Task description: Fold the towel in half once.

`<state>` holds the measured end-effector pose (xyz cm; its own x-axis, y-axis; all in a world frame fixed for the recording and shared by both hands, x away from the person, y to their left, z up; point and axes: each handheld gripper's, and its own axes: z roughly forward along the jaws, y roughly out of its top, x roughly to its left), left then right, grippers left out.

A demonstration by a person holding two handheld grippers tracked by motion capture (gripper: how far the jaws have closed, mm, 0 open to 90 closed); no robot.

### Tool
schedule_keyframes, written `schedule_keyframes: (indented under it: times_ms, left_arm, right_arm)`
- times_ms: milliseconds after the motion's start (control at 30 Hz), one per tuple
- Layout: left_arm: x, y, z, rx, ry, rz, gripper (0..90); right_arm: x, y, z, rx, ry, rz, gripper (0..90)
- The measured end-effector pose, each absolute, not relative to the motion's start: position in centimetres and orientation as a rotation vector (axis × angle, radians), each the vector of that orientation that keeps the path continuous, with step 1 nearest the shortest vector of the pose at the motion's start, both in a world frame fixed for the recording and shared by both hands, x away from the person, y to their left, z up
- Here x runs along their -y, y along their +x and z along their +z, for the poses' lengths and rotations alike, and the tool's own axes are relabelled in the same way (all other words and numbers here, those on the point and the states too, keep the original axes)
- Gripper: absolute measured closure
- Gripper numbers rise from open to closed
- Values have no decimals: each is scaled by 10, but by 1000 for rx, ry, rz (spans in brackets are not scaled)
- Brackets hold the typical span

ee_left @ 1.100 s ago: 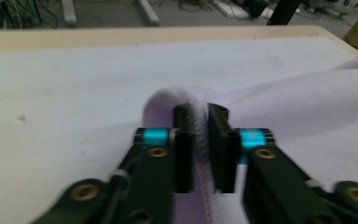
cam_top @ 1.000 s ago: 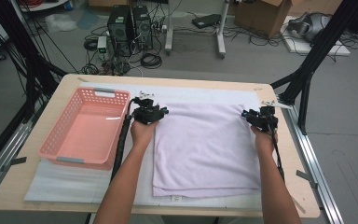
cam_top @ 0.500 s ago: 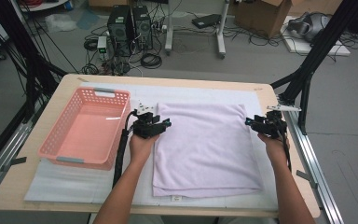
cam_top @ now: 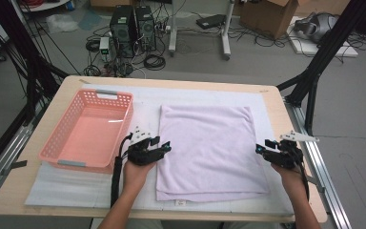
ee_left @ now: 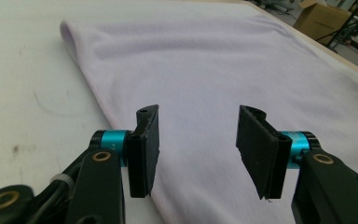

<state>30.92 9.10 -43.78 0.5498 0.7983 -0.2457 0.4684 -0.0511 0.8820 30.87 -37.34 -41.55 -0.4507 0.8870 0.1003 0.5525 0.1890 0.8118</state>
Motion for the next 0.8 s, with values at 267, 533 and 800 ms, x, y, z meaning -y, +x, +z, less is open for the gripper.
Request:
schedule_keyframes:
  times_ms: [267,533,800]
  left_arm:
    - [-107,262,-450,-1065,1706,336,519]
    - [-107,224,-451,-1050,1706,297,567]
    - [-93,205,-453,-1096,1789,311,620]
  right_arm:
    - [383,265,-433,-2086,1366,1172,494]
    - [387,226,-436,-2119,1333,1147,561]
    - [390,199,-437,-2188,1329,1208,652]
